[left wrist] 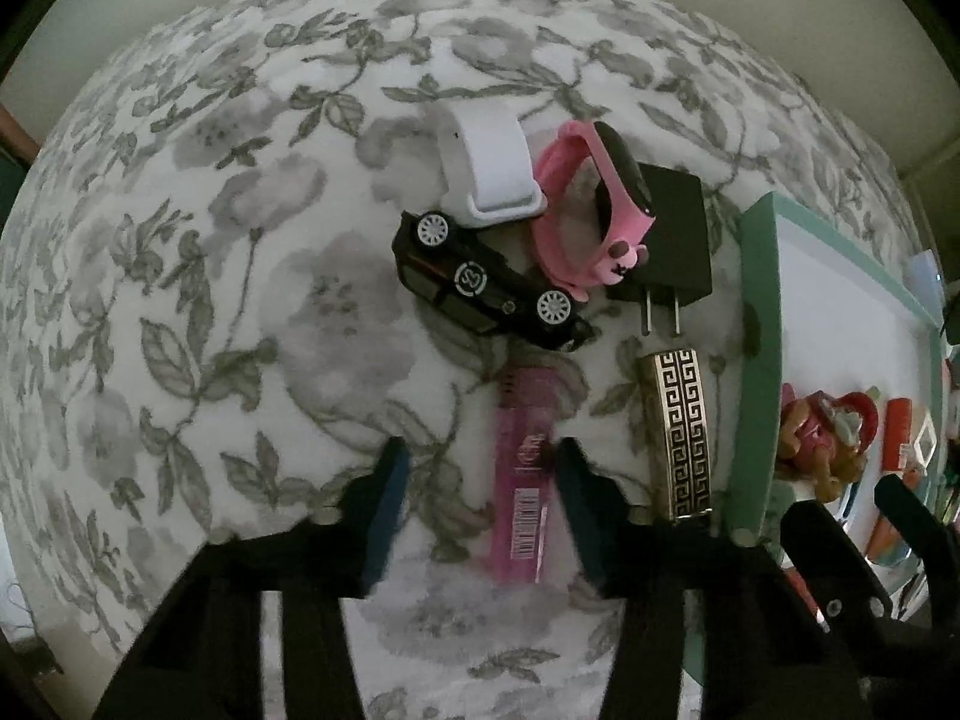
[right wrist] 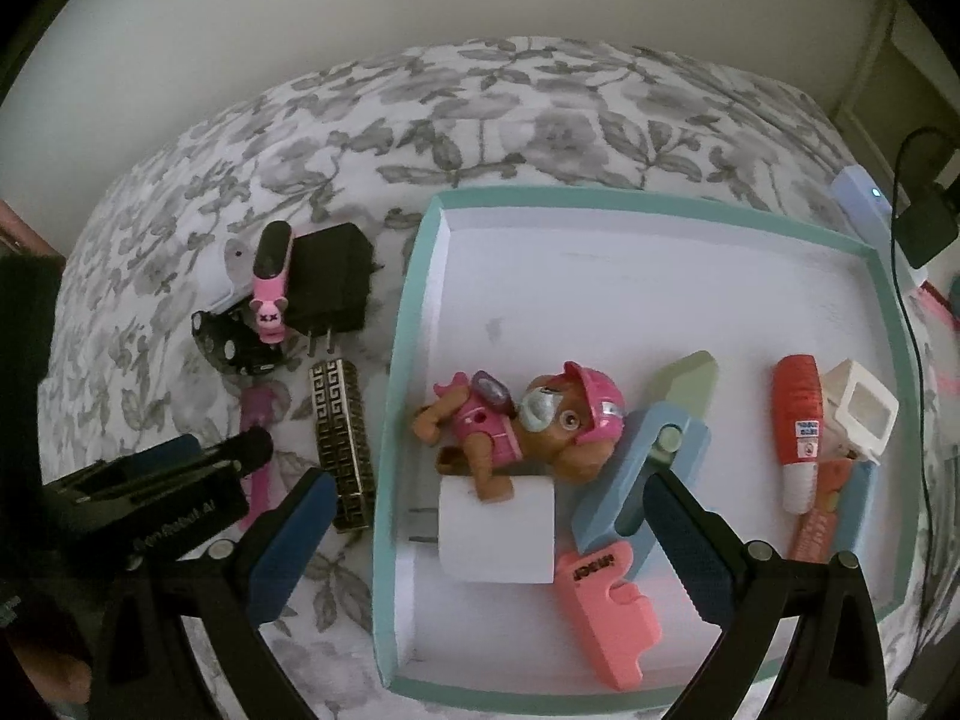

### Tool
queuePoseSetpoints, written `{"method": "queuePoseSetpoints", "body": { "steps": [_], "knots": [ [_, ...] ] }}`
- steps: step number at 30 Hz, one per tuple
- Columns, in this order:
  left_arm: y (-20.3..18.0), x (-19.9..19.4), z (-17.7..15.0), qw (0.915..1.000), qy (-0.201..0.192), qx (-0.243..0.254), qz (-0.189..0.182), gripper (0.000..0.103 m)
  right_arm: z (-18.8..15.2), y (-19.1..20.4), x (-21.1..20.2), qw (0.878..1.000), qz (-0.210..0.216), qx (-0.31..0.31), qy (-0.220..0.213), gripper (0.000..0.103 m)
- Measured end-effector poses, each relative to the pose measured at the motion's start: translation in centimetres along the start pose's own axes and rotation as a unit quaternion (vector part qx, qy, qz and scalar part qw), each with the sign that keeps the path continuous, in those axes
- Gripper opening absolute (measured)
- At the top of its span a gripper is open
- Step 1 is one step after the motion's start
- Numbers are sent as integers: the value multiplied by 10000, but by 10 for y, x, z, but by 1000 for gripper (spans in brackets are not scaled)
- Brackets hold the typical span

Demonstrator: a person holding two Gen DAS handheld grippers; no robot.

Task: Organize rigid objects
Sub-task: 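Move the left gripper to the pink lighter while the right gripper moves to the patterned strip, then grasp the pink lighter with the left gripper while the right gripper grasps the black-and-gold strip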

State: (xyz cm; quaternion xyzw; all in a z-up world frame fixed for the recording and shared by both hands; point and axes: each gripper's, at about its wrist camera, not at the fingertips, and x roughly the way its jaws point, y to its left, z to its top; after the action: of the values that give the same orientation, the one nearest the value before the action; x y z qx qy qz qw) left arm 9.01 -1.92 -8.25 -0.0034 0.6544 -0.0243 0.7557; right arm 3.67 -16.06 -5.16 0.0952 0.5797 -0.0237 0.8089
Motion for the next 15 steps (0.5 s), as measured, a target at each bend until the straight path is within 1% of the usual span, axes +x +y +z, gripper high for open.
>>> {"method": "queuePoseSetpoints", "body": {
  "steps": [2,4,5,7,9,11,13,15],
  "knots": [
    [-2,1,0,10000,-24,15,-9,37,0,0,0,10000,-3,11,-25,103],
    [0,0,-1,10000,-60,24,10,31,1,2,-2,10000,24,5,-72,103],
    [1,0,-1,10000,-74,21,23,30,2,2,-3,10000,20,-1,-97,103],
    [5,1,0,9999,-83,3,93,29,3,4,-4,9998,84,3,-165,103],
    [19,3,2,9998,-83,-82,152,29,6,6,-6,9995,245,24,-213,103],
    [30,3,3,9996,-80,-215,176,29,8,9,-6,9992,301,13,-251,103],
    [41,4,5,9993,-66,-355,121,29,10,16,-6,9989,358,-70,-310,102],
    [53,3,6,9986,-54,-522,-20,29,12,26,-6,9982,431,-213,-347,100]
  ]
}}
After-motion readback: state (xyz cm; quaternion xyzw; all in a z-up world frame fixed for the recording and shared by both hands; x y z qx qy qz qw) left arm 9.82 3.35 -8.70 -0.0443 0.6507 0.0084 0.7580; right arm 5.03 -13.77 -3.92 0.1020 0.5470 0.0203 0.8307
